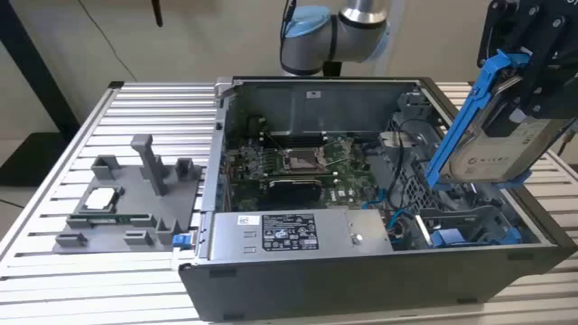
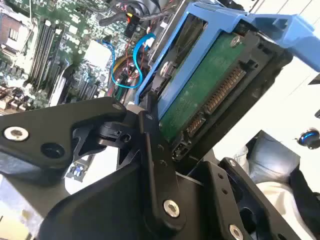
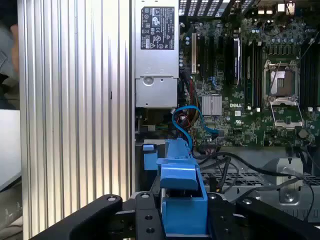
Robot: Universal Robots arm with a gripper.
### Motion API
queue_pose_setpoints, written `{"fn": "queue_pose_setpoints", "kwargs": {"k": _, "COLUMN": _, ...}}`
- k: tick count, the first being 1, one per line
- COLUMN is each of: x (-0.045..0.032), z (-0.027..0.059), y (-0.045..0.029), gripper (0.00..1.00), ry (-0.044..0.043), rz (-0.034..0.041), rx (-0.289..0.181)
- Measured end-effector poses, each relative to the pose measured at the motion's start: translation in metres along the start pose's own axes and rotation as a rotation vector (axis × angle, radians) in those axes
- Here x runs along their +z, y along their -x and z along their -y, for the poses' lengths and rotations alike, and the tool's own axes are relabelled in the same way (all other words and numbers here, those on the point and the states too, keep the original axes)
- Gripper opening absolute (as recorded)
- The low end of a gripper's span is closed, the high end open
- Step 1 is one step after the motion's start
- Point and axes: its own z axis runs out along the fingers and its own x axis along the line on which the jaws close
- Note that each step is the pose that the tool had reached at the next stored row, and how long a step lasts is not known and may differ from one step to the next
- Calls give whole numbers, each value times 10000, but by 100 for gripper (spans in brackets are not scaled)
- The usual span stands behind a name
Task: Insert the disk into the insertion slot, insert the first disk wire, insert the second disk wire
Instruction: 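Insert the disk into the insertion slot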
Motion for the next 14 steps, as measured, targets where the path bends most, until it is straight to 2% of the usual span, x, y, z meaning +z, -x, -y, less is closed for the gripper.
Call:
{"fn": "queue_pose_setpoints", "kwargs": {"k": 8, "x": 2, "z": 1, "y": -1, "gripper": 33, "ry": 0, "rz": 3, "rx": 1}}
{"fn": "queue_pose_setpoints", "kwargs": {"k": 14, "x": 36, "z": 18, "y": -10, "gripper": 33, "ry": 0, "rz": 3, "rx": -1}}
